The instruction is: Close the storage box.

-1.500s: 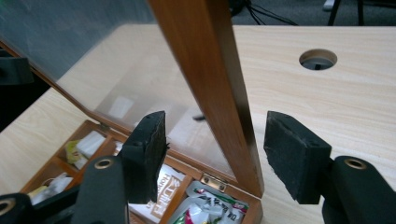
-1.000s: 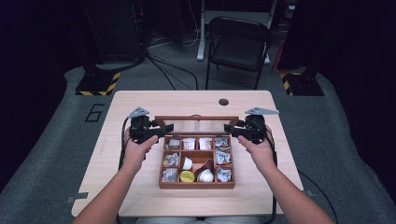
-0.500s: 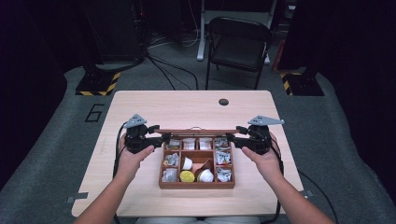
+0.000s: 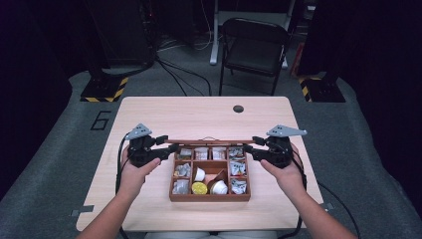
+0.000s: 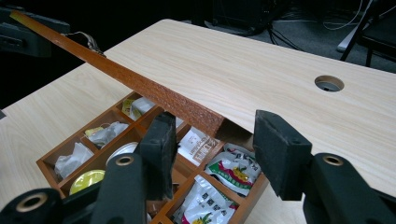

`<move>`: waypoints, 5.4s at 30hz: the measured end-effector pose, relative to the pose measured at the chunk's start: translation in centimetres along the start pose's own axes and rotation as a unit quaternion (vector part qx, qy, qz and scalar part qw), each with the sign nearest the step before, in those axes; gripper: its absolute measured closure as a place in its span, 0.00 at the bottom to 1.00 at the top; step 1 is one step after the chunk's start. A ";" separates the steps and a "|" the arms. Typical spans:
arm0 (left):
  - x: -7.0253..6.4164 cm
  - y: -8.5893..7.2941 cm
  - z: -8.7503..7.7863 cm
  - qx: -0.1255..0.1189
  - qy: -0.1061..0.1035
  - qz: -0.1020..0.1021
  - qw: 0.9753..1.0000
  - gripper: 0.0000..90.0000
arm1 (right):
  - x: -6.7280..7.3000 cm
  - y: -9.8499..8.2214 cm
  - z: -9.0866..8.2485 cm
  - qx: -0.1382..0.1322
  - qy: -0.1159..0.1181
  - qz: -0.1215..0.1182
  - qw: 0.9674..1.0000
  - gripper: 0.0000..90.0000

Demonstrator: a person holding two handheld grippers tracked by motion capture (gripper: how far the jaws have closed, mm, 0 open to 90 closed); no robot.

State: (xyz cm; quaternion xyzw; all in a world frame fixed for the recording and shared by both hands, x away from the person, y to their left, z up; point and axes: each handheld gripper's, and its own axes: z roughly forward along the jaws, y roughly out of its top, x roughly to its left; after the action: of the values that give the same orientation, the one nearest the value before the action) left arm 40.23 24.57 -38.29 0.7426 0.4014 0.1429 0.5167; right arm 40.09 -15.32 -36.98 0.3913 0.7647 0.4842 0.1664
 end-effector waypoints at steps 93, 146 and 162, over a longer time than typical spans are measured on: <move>-2.8 -9.6 -1.1 0.066 -0.005 0.008 0.998 0.46 | 2.9 -9.8 -0.7 0.054 0.025 0.003 0.998 0.59; -2.9 -12.8 -0.4 0.129 -0.001 0.019 0.992 0.47 | 3.1 -12.9 0.8 0.117 0.024 -0.029 0.992 0.57; -3.2 -13.2 -0.7 0.137 -0.008 0.014 0.990 0.46 | 2.8 -13.3 -1.0 0.108 0.026 -0.001 0.994 0.55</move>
State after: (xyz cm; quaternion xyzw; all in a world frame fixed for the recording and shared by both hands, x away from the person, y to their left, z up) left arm 31.85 24.57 -48.94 0.8130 0.4027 0.0878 0.4113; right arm 31.90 -16.78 -47.73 0.3933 0.8170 0.4086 0.1044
